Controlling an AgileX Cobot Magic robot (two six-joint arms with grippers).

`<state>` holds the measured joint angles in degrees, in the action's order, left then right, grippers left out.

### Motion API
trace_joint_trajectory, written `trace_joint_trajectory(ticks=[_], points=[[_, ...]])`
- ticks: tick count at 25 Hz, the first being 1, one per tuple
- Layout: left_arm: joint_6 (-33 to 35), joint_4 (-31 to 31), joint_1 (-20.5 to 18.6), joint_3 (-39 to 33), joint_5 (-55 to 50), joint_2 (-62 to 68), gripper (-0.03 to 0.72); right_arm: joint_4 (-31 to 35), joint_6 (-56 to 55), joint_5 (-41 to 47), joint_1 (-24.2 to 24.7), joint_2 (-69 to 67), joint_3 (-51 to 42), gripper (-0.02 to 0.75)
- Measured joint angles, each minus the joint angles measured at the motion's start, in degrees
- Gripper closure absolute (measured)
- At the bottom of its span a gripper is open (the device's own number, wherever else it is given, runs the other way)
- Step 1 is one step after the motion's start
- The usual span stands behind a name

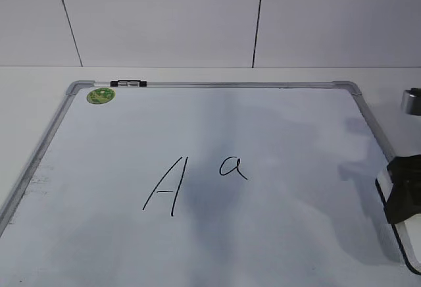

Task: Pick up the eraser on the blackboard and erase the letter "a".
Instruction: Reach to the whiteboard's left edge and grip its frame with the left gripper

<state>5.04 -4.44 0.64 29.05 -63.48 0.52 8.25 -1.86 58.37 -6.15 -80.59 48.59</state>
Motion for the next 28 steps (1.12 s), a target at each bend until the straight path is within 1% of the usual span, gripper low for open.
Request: trace_joint_trajectory(ticks=[5, 8, 16, 23, 28], points=[[0.0, 0.0, 0.0, 0.0, 0.0, 0.0, 0.453, -0.9, 0.4, 3.5, -7.0, 0.1, 4.4, 0.178], [0.0, 0.0, 0.0, 0.0, 0.0, 0.0, 0.453, -1.8, -0.4, 5.4, -9.5, 0.1, 7.4, 0.178], [0.0, 0.0, 0.0, 0.0, 0.0, 0.0, 0.454, -2.9, -1.5, 8.6, -10.8, 0.1, 12.1, 0.178], [0.0, 0.0, 0.0, 0.0, 0.0, 0.0, 0.453, -3.8, -1.6, 9.4, -13.4, 0.0, 12.2, 0.178], [0.0, 0.0, 0.0, 0.0, 0.0, 0.0, 0.453, -5.6, -2.4, 10.0, -13.5, -0.1, 12.2, 0.178]])
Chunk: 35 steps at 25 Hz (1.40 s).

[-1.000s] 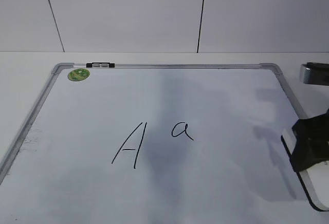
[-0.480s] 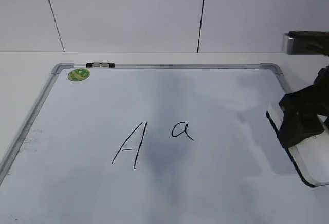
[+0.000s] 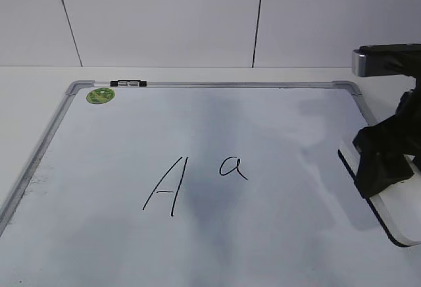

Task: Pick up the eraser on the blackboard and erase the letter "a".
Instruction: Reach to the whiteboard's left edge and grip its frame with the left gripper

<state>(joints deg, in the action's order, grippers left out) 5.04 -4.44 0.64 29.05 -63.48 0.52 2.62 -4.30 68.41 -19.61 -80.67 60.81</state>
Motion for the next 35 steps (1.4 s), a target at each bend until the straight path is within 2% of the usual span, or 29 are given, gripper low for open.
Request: trace_joint_trajectory(ticks=[8, 14, 23, 29, 35], points=[[0.0, 0.0, 0.0, 0.0, 0.2, 2.3, 0.454, -3.6, -2.3, 1.0, 0.0, -0.8, 0.1, 0.178], [0.0, -0.3, 0.3, 3.5, 6.0, 13.4, 0.453, -4.1, -2.8, 1.3, 0.0, -1.1, 0.1, 0.178], [0.0, -0.8, 0.3, 16.4, 16.8, 40.6, 0.453, -4.1, -3.0, -0.3, 0.0, -1.1, 0.1, 0.179], [0.0, -2.8, 0.3, 26.1, 17.5, 58.7, 0.453, -4.1, -3.2, -1.2, 0.0, -1.1, 0.1, 0.179], [0.0, -4.6, 0.3, 31.9, 15.9, 73.7, 0.453, -4.1, -3.2, -1.3, 0.0, -1.1, 0.1, 0.179]])
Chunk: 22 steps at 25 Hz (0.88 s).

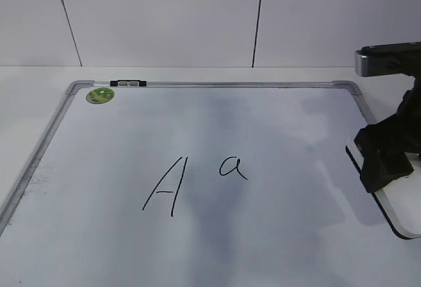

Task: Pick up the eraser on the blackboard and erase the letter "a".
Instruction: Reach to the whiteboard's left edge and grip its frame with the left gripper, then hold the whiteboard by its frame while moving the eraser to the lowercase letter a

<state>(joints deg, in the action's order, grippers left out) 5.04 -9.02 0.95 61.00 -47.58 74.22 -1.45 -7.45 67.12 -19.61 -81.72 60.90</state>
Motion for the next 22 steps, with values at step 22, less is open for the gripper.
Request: trace_joint_trajectory(ticks=[22], points=[[0.0, -4.2, 0.0, 3.7, -2.2, 26.3, 0.454, 0.0, 0.0, 0.0, 0.0, 0.0, 0.3, 0.179]])
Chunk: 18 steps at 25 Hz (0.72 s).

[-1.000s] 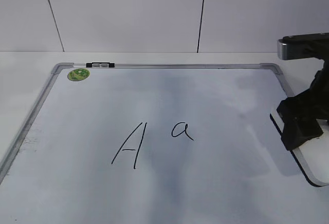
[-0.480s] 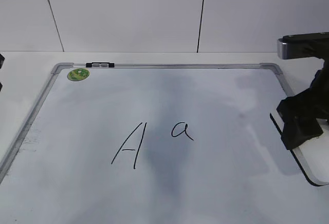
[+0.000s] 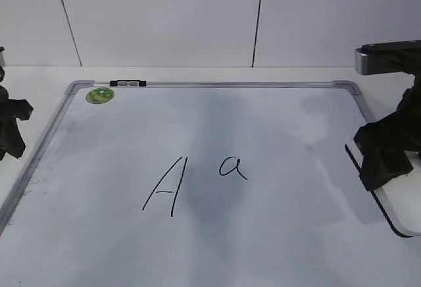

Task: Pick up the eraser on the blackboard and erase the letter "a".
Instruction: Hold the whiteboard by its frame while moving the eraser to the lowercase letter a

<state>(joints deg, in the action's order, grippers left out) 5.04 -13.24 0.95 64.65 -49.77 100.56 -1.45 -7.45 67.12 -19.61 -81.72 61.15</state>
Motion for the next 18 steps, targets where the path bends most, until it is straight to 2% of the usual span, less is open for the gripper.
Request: trace_joint_trajectory(ticks=[18], points=[[0.0, -0.7, 0.0, 4.0, -0.4, 8.0, 0.454, 0.0, 0.0, 0.0, 0.0, 0.0, 0.0, 0.179]])
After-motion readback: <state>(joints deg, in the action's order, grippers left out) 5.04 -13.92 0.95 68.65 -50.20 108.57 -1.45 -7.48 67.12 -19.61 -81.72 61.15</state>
